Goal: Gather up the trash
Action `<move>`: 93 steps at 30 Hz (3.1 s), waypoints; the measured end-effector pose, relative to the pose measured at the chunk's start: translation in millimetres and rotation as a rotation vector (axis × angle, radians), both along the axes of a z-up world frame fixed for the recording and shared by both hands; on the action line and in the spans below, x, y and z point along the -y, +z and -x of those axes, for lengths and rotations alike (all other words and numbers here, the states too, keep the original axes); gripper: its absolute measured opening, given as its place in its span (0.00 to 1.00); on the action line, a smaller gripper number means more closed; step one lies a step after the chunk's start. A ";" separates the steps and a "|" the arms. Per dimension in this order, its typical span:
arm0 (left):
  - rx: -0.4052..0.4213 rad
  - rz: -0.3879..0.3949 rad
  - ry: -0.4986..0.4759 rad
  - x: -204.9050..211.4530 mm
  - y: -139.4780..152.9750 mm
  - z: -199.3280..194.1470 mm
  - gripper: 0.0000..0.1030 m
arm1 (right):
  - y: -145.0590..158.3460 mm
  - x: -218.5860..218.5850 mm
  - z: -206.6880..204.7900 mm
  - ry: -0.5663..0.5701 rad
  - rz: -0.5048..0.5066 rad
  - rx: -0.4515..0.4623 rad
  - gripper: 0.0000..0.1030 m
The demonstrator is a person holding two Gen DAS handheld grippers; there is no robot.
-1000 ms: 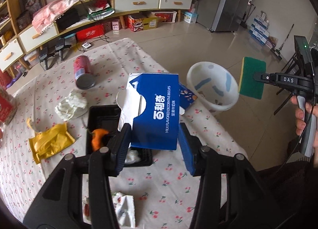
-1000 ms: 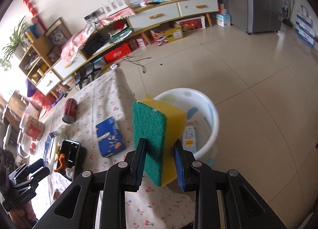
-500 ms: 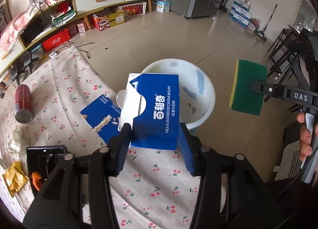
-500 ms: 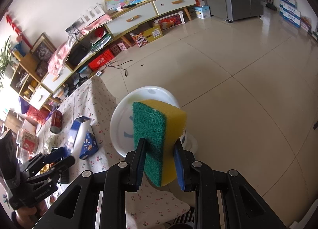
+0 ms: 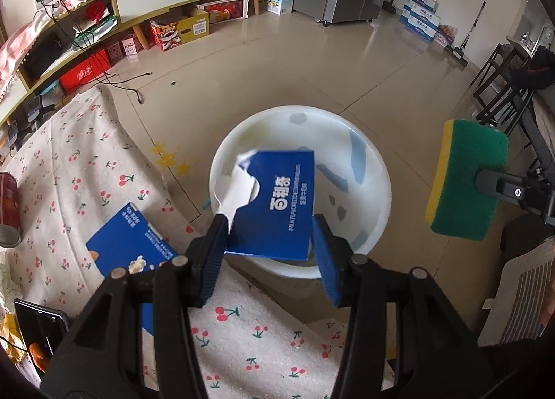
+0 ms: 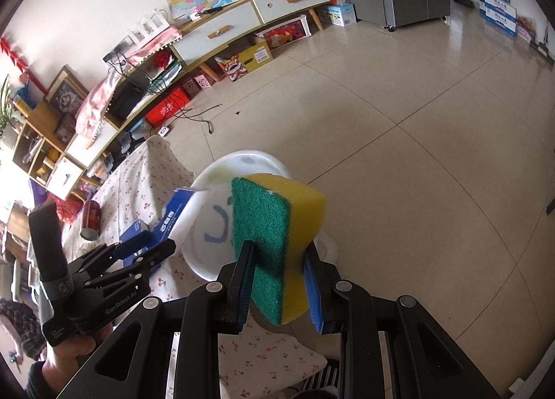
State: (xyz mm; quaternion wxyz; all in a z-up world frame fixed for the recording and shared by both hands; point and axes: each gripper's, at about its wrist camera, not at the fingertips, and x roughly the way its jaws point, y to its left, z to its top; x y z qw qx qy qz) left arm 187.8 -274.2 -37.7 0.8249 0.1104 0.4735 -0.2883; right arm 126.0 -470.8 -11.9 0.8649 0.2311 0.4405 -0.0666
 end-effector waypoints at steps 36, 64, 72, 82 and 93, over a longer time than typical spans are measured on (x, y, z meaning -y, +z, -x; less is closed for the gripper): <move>0.035 -0.039 0.259 -151.4 42.0 53.0 0.84 | -20.8 -54.8 -69.8 0.006 0.051 -0.089 0.28; 0.039 -0.102 0.432 -289.8 48.8 69.7 0.88 | 7.1 -160.6 -77.4 0.171 0.163 -0.059 0.73; 0.007 -0.110 0.518 -333.4 34.7 62.2 0.93 | 9.5 -203.5 -77.0 0.255 0.194 -0.059 0.78; -0.092 -0.057 0.604 -373.2 16.3 55.2 0.93 | 0.9 -233.0 -85.7 0.295 0.215 -0.102 0.81; -0.144 -0.081 0.646 -391.0 -0.8 39.5 0.93 | -29.9 -252.0 -117.5 0.321 0.246 -0.200 0.81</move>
